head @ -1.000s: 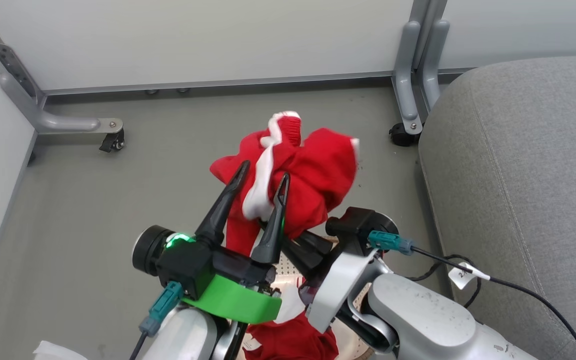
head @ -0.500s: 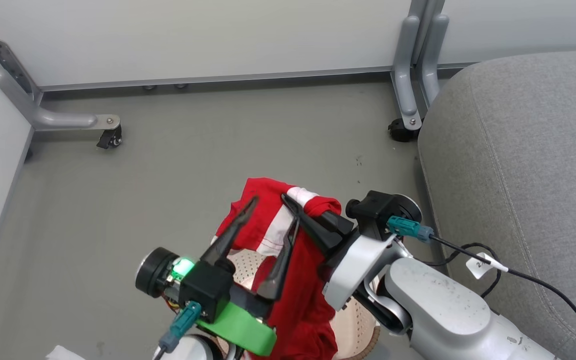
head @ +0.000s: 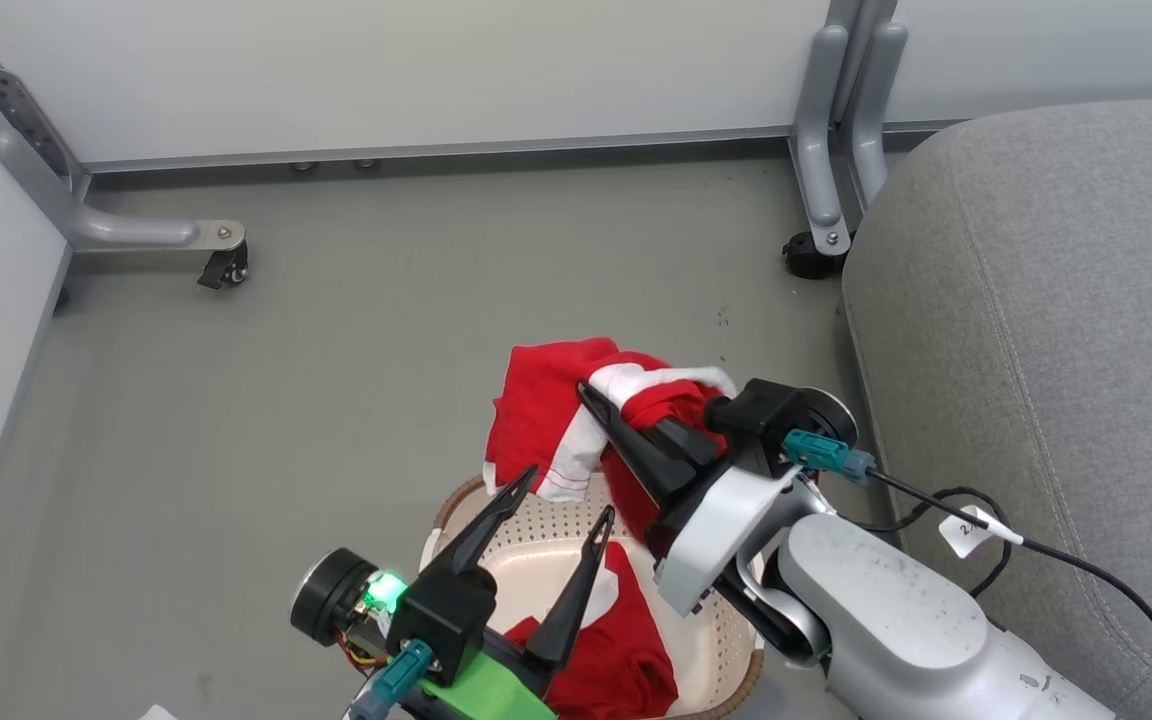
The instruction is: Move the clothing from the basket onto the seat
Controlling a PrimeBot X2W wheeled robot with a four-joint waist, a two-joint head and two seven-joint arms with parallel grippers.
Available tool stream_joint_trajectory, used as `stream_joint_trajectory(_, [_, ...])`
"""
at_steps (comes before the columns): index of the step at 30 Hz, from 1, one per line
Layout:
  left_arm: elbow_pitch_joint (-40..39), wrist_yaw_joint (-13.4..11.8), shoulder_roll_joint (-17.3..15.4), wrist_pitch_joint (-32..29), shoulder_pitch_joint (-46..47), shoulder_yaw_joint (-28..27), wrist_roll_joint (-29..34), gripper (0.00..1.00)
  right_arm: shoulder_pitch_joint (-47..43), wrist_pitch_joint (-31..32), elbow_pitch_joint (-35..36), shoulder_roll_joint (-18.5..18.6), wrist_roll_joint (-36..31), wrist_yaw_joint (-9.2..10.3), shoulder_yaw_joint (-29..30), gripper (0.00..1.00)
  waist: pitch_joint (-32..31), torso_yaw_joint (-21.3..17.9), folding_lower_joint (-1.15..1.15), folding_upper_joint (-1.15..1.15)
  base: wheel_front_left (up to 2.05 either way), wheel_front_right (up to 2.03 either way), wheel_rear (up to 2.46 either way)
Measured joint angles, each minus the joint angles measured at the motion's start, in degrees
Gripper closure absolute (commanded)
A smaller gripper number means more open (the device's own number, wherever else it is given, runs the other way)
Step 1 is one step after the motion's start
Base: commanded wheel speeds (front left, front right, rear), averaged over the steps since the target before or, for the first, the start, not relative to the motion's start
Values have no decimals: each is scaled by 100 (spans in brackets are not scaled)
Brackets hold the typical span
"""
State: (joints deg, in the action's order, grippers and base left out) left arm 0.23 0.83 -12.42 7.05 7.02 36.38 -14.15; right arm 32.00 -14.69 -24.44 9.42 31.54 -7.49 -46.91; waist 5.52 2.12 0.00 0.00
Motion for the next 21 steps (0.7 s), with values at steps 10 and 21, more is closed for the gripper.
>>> stream_joint_trajectory(10, [30,-69,-30,2,13,-19,-10,0,-5,7,-55,34,-101,0,149,100,82,-152,0,0,0,0,0])
stream_joint_trajectory(21, [9,-79,-103,-78,257,-14,18,0,57,-1,-62,68,-252,0,538,100,286,-919,0,0,0,0,0])
